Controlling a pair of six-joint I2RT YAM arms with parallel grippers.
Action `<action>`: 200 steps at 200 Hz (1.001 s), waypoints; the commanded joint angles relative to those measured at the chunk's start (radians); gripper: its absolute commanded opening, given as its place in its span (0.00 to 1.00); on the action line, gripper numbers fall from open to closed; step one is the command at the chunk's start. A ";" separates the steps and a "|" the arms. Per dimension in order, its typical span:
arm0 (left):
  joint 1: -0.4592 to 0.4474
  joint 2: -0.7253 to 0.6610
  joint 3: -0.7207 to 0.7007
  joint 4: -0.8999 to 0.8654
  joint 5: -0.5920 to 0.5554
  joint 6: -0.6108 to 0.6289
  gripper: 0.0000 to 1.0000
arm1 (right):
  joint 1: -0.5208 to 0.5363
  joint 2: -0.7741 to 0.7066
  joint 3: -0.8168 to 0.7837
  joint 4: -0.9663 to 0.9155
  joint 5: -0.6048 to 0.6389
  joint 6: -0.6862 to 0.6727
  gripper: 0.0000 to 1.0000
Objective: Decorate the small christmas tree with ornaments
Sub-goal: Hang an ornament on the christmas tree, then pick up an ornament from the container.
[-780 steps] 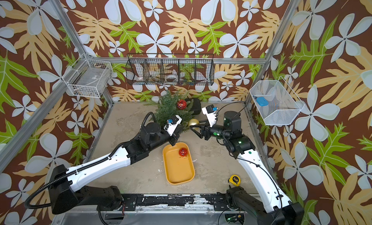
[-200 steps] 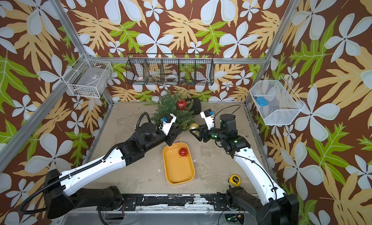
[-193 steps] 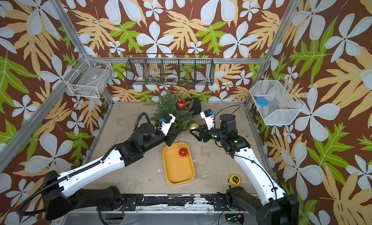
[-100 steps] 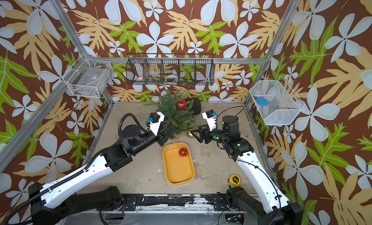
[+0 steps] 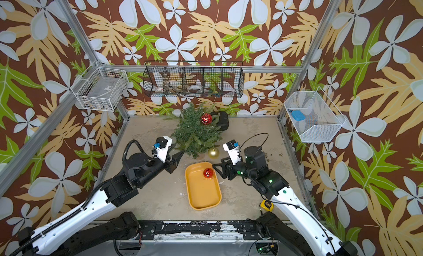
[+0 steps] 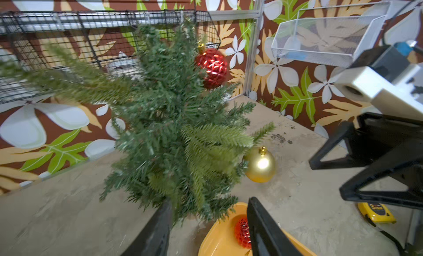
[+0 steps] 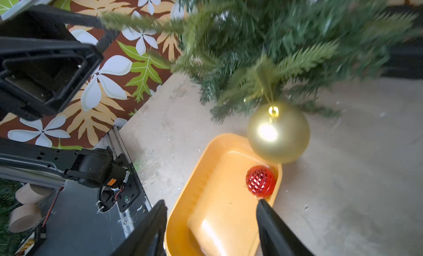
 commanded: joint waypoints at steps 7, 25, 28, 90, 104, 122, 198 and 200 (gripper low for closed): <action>0.086 -0.052 -0.065 -0.035 0.018 0.000 0.54 | 0.114 -0.003 -0.088 0.054 0.205 0.190 0.62; 0.149 -0.081 -0.115 -0.028 0.059 0.012 0.54 | 0.227 0.023 -0.132 0.090 0.376 0.253 0.61; 0.157 -0.083 -0.120 -0.028 0.065 0.015 0.54 | 0.245 0.029 -0.134 0.093 0.404 0.261 0.61; 0.170 -0.094 -0.147 -0.030 0.103 0.040 0.54 | 0.418 0.386 -0.012 0.070 0.724 0.098 0.64; 0.170 -0.100 -0.151 -0.026 0.118 0.037 0.54 | 0.418 0.459 0.027 0.071 0.763 0.066 0.62; 0.170 -0.109 -0.152 -0.029 0.118 0.035 0.54 | 0.418 0.549 0.068 0.077 0.795 0.034 0.62; 0.170 -0.130 -0.163 -0.020 0.128 0.033 0.54 | 0.439 0.823 0.214 0.028 0.932 0.009 0.61; 0.170 -0.130 -0.163 -0.021 0.128 0.033 0.54 | 0.439 0.826 0.214 0.027 0.932 0.008 0.61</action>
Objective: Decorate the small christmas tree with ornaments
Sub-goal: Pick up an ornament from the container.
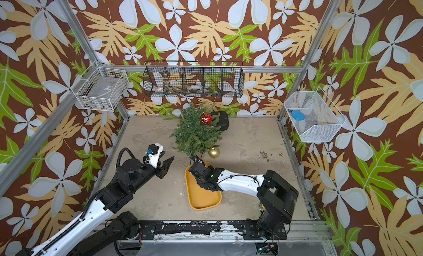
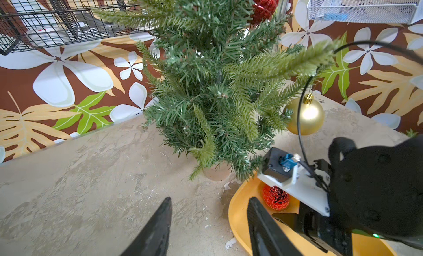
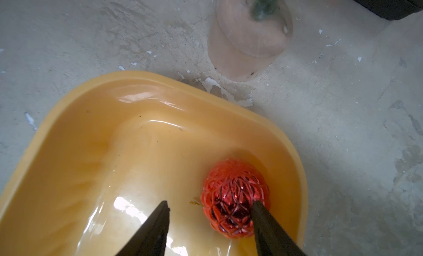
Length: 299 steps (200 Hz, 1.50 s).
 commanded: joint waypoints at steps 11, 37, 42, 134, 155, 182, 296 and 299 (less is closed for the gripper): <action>0.002 -0.002 -0.001 0.022 0.006 0.002 0.54 | -0.001 0.051 0.018 -0.031 0.054 -0.004 0.62; 0.002 0.001 0.000 0.021 0.003 0.004 0.54 | 0.000 0.082 0.020 -0.034 0.014 0.012 0.65; 0.002 0.001 -0.001 0.022 0.004 0.004 0.54 | 0.000 0.084 0.018 -0.034 0.007 0.015 0.65; 0.002 0.003 -0.003 0.020 0.002 0.006 0.54 | 0.000 0.073 0.015 0.109 -0.097 0.141 0.75; 0.002 0.003 -0.003 0.020 0.002 0.005 0.54 | -0.001 0.075 0.012 0.151 -0.099 0.182 0.75; 0.002 0.002 -0.002 0.020 0.003 0.005 0.54 | -0.004 0.104 0.013 0.182 -0.074 0.202 0.73; 0.002 0.004 -0.006 0.023 0.008 0.010 0.54 | -0.005 0.033 -0.037 0.184 -0.100 0.214 0.57; 0.002 0.005 -0.006 0.025 0.013 0.010 0.54 | -0.005 0.025 -0.038 0.180 -0.101 0.216 0.57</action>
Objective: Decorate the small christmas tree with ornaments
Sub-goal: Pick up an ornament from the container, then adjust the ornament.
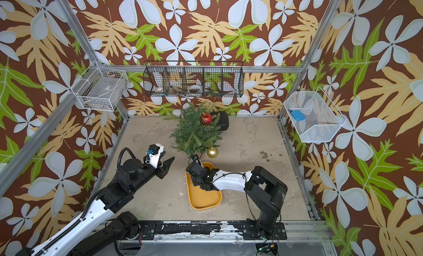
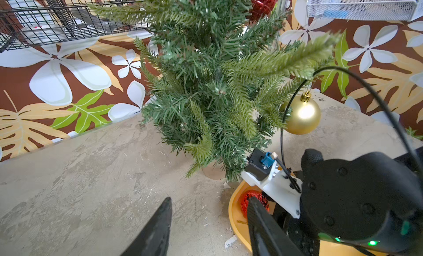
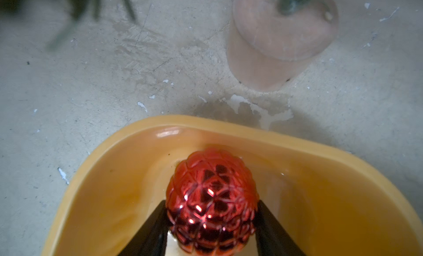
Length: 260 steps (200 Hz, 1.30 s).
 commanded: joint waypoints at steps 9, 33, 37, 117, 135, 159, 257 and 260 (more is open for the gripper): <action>0.002 0.001 -0.004 0.029 0.024 0.011 0.54 | 0.001 -0.066 -0.012 -0.045 -0.005 0.026 0.57; 0.002 0.000 -0.011 0.050 0.065 0.025 0.54 | 0.004 -0.156 -0.036 -0.091 -0.031 0.052 0.57; 0.001 -0.003 -0.015 0.056 0.072 0.025 0.54 | 0.004 -0.176 -0.044 -0.096 -0.040 0.059 0.57; -0.024 -0.126 -0.113 0.283 0.290 0.038 0.61 | 0.004 -0.639 -0.100 -0.164 -0.222 0.182 0.56; -0.090 -0.146 -0.123 0.345 0.313 0.048 0.73 | 0.004 -0.697 -0.076 -0.145 -0.277 0.205 0.56; -0.216 -0.132 -0.112 0.374 0.321 0.100 0.81 | 0.004 -0.745 -0.042 -0.126 -0.334 0.241 0.56; -0.473 0.087 -0.028 0.485 -0.053 0.183 0.89 | 0.003 -0.871 -0.063 -0.066 -0.395 0.305 0.57; -0.473 0.091 -0.025 0.487 -0.058 0.185 0.89 | 0.004 -0.873 -0.065 -0.064 -0.398 0.306 0.57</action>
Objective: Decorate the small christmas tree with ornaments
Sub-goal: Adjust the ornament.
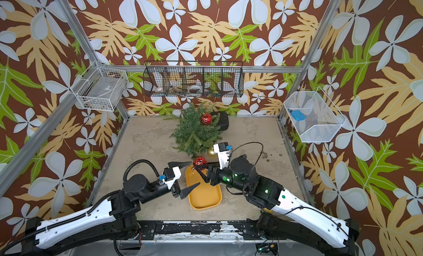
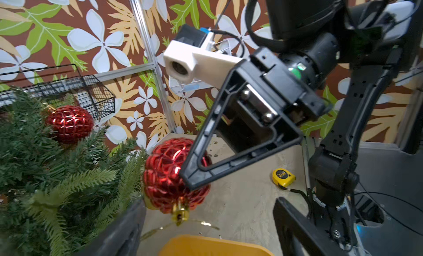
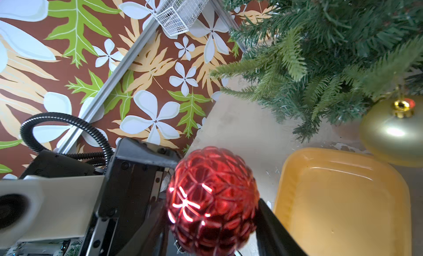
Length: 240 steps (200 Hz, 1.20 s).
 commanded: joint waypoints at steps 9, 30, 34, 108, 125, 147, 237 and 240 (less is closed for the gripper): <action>-0.003 0.034 0.025 0.077 -0.124 0.012 0.90 | 0.001 -0.022 -0.020 0.043 -0.030 0.026 0.57; -0.004 0.055 0.034 0.095 -0.099 0.016 0.90 | 0.000 -0.030 -0.027 0.052 -0.044 0.037 0.57; -0.003 0.059 0.035 0.099 -0.092 0.017 0.89 | 0.001 -0.030 -0.028 0.054 -0.046 0.039 0.56; -0.003 0.126 0.073 0.098 -0.051 0.019 0.73 | 0.001 -0.030 -0.010 0.059 -0.076 0.029 0.57; -0.003 0.128 0.078 0.097 -0.051 0.020 0.70 | 0.001 -0.029 -0.010 0.058 -0.079 0.029 0.57; -0.004 0.136 0.079 0.098 -0.047 0.024 0.68 | 0.001 -0.032 -0.010 0.061 -0.084 0.027 0.57; -0.004 0.131 0.087 0.084 0.003 0.024 0.55 | 0.001 -0.062 -0.012 0.049 -0.072 0.001 0.76; -0.005 0.129 0.086 0.083 0.005 0.025 0.55 | 0.001 -0.064 -0.012 0.046 -0.069 -0.001 0.78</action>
